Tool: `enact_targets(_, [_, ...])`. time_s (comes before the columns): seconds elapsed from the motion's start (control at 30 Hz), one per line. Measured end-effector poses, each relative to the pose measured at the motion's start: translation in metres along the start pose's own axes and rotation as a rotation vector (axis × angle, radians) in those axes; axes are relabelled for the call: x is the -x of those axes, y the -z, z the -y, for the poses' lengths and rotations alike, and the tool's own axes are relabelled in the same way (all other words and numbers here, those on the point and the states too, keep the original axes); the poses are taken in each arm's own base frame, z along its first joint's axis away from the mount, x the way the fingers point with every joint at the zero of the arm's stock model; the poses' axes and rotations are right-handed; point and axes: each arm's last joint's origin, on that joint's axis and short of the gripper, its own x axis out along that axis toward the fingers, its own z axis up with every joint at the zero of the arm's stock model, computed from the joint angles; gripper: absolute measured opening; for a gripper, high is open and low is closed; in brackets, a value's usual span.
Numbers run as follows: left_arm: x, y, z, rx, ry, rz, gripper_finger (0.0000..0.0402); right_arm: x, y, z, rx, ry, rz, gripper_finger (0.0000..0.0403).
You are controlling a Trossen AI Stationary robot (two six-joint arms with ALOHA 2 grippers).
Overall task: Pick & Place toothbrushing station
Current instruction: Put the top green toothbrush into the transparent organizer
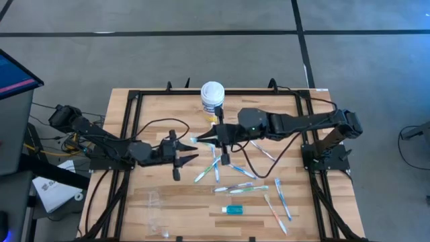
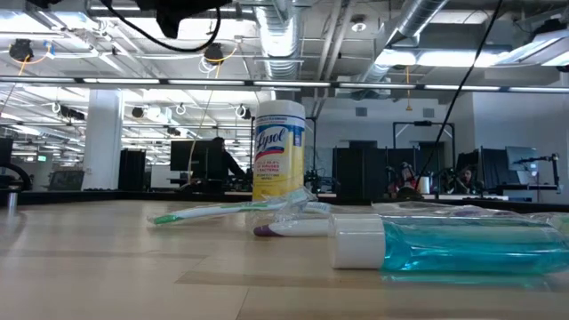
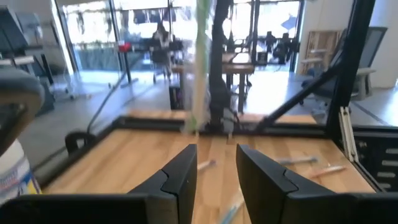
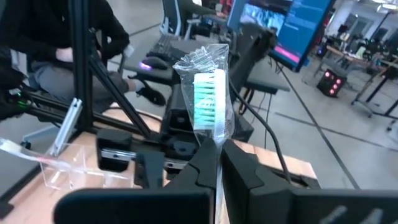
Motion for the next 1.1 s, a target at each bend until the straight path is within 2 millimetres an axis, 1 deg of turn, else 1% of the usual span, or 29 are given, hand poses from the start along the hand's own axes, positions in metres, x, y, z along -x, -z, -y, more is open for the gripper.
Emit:
enact_targets(0.2, [0.000,-0.009,0.000,-0.054,-0.005,0.079,0.0106,0.000,-0.004,-0.006,0.010,-0.011,0.028,0.0000])
enact_targets(0.6, [0.004,-0.028,-0.003,-0.095,-0.038,0.255,0.0106,-0.003,-0.004,-0.006,0.012,-0.005,0.046,0.0000])
enact_targets(0.87, [0.002,-0.031,-0.006,-0.104,-0.025,0.293,0.0106,-0.006,-0.003,-0.006,0.028,-0.002,0.058,0.0000])
enact_targets(1.1, [0.000,-0.033,-0.011,-0.107,0.027,0.329,0.0106,-0.005,-0.004,-0.006,0.028,0.000,0.065,0.0000])
